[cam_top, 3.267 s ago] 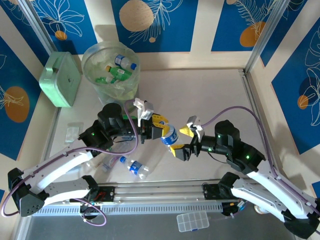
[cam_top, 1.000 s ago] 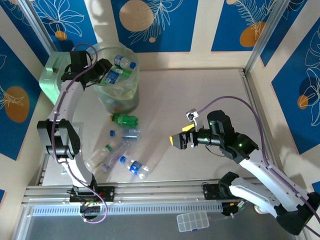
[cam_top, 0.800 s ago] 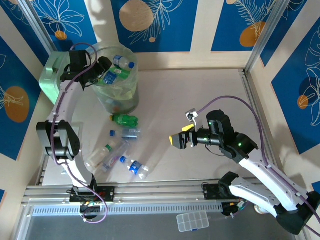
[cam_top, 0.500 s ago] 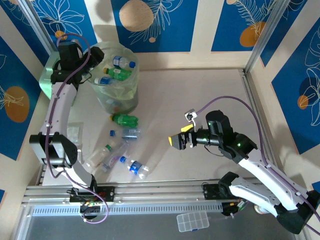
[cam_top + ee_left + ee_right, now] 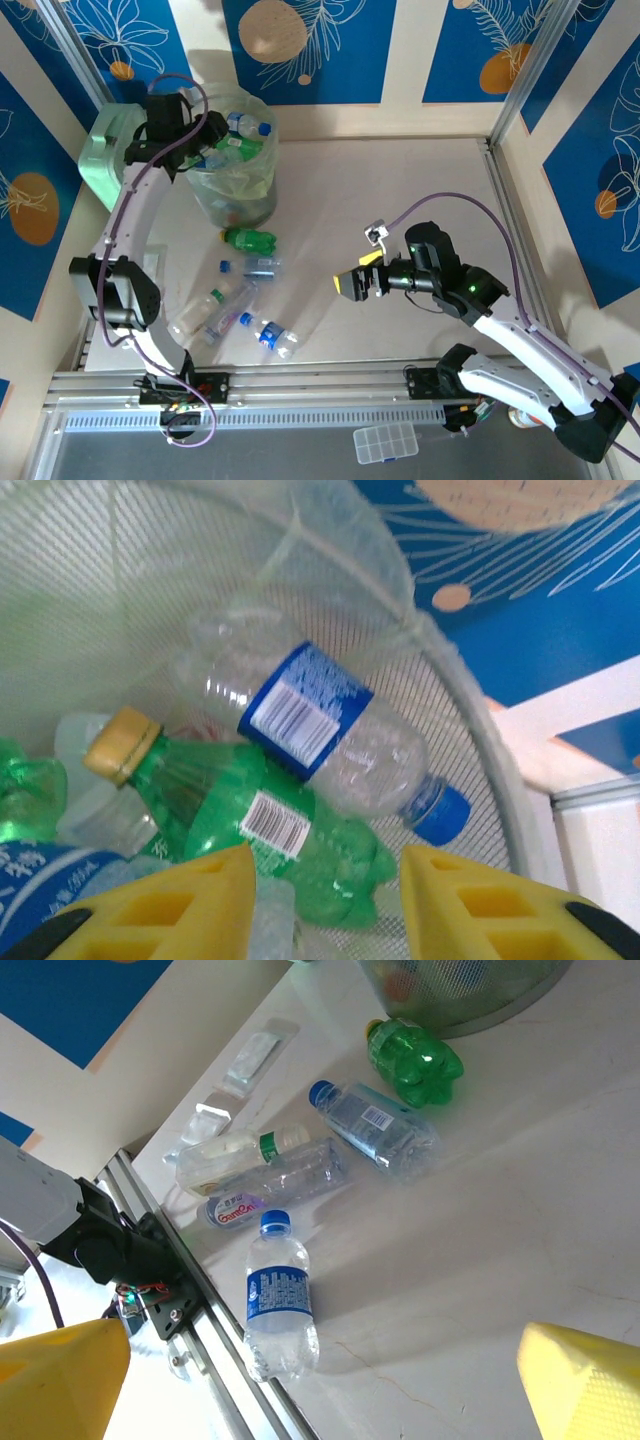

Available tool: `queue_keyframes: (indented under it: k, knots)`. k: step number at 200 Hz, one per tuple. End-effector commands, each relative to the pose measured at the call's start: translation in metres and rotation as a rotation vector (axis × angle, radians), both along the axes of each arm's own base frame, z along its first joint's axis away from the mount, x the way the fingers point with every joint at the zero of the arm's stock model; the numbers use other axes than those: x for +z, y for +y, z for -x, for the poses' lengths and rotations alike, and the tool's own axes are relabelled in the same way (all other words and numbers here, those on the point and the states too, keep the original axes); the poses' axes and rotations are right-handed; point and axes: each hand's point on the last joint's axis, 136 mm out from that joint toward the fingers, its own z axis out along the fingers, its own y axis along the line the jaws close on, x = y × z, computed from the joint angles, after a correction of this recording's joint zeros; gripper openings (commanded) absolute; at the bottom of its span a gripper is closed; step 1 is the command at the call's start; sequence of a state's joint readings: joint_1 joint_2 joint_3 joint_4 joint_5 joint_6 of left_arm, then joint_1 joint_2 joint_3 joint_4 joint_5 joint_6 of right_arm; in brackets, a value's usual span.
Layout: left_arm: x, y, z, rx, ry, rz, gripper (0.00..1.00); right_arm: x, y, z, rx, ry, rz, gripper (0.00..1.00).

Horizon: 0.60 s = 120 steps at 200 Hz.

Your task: Put the plastic bottles in the bin

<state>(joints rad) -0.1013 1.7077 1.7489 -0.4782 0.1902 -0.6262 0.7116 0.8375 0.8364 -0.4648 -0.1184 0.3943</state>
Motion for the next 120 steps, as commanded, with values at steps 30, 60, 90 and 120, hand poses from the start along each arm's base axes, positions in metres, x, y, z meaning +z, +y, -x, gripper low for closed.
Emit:
queue_keyframes:
  k: [30,60,90,120]
  knots:
    - [0.069,-0.013,0.039,-0.058,-0.206,0.001,0.48,-0.013,-0.005,-0.006,-0.039,-0.012,0.095,1.00]
    - [0.076,-0.032,0.075,-0.074,-0.209,0.021,0.50,-0.022,0.006,-0.002,0.005,-0.013,0.146,1.00]
    - [0.060,-0.035,0.120,-0.045,-0.178,0.082,0.52,-0.038,0.028,0.008,0.089,-0.022,0.242,1.00]
    - [0.040,-0.020,0.158,0.007,-0.182,0.062,0.51,-0.064,0.059,0.022,0.194,0.005,0.357,1.00]
